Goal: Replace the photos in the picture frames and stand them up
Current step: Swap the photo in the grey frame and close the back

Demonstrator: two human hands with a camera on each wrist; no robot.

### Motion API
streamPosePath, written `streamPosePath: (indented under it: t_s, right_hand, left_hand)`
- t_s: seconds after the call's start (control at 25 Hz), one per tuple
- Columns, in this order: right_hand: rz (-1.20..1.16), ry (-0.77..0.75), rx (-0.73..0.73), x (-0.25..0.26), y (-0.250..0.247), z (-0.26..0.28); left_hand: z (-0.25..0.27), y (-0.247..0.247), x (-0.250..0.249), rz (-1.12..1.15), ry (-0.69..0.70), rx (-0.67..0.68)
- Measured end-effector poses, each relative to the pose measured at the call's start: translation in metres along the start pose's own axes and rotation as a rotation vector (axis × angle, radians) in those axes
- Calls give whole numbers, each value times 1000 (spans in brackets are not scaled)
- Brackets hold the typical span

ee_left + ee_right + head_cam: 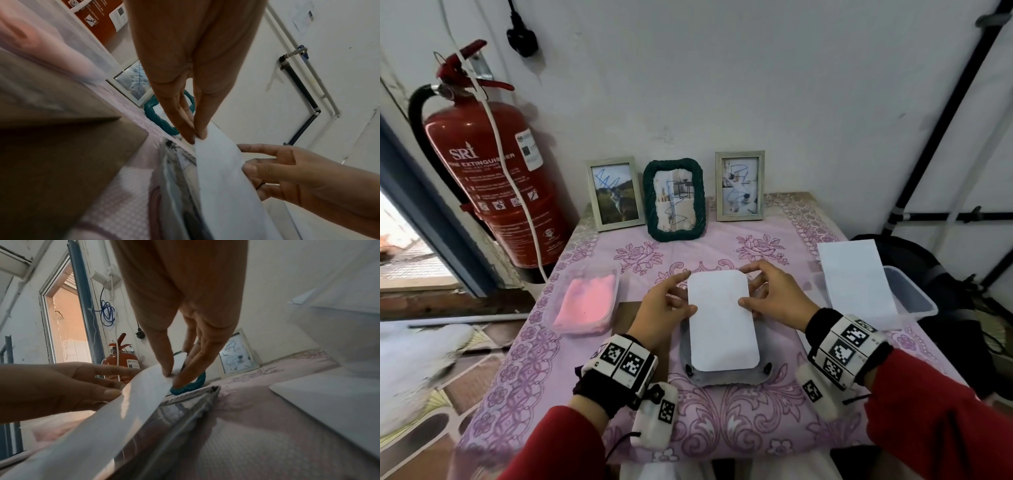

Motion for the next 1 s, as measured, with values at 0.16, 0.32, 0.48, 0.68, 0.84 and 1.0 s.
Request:
streamPosePath:
  t_s: [0.16, 0.32, 0.48, 0.68, 0.84, 1.0]
  right_hand:
    - [42, 20, 31, -14, 1, 2]
    - [122, 6, 54, -19, 3, 0]
    - [147, 16, 78, -21, 6, 0]
    - [216, -10, 113, -18, 12, 1]
    - [276, -59, 123, -14, 15, 1]
    - [307, -46, 127, -18, 15, 0]
  left_hand:
    - [2, 12, 6, -71, 0, 82]
    - [1, 15, 11, -125, 1, 65]
    - [-1, 15, 11, -174, 33, 51]
    - [0, 19, 13, -213, 41, 107]
    - [0, 18, 17, -232, 11, 104]
    - [-1, 16, 20, -220, 0, 93]
Point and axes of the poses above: each hand's wrist, its own z-axis away from the middle knuckle, its own y-axis out of the palm, x = y × z, the point moved 9 cm from there along -z, towards the middle knuckle, and after that the axes turned 14 degrees about -x, right-handed, at the moved point
